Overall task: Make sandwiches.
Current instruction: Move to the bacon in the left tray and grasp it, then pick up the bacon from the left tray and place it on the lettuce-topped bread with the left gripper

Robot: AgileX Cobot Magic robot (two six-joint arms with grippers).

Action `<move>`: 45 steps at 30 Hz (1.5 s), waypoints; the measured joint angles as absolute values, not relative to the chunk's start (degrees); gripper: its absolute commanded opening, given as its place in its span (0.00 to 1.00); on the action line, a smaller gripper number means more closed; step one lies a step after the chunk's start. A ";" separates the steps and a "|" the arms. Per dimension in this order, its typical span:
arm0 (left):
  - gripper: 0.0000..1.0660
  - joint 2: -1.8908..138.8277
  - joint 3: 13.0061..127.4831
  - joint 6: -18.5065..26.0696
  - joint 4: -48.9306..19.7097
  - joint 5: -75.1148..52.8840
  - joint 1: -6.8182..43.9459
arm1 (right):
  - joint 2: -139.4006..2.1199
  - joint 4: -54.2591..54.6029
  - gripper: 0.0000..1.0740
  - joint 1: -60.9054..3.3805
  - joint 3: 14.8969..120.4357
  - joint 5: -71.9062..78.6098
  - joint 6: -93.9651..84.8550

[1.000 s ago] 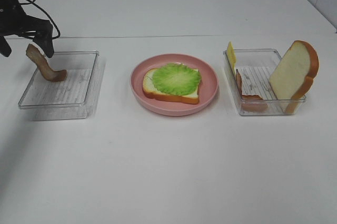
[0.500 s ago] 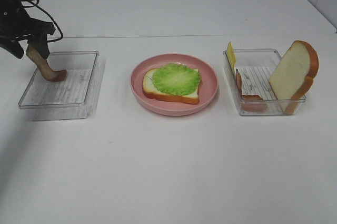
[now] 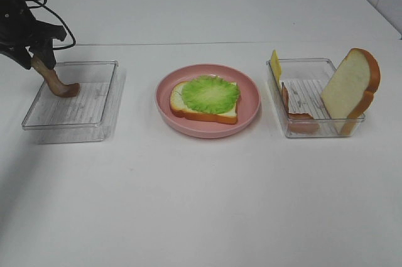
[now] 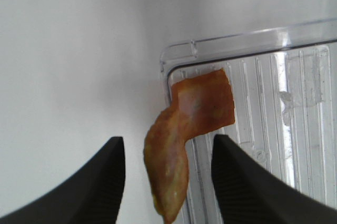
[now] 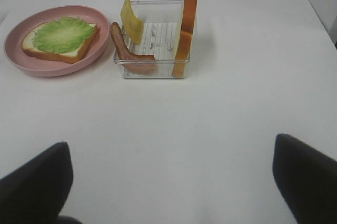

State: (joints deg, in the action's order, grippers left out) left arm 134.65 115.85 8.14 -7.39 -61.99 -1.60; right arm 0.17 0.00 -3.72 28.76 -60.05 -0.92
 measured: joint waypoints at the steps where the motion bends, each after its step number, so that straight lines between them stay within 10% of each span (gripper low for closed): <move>1: 0.32 134.65 115.85 8.14 -7.39 -61.99 -1.60 | 0.17 0.00 0.92 -3.72 28.76 -60.05 -0.92; 7: 0.00 134.65 115.85 8.14 -7.39 -62.34 -1.60 | 0.17 0.00 0.92 -3.72 28.76 -60.05 -0.92; 32: 0.00 120.84 115.97 8.14 -8.31 -63.08 7.62 | 0.17 0.00 0.92 -3.72 28.76 -60.05 -0.92; 45: 0.00 119.81 118.14 8.14 -20.45 -59.76 16.21 | 0.17 0.00 0.92 -3.72 28.76 -60.05 -0.92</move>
State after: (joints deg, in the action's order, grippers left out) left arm 119.81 118.14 8.14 -20.45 -59.76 16.21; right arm 0.17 0.00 -3.72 28.76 -60.05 -0.92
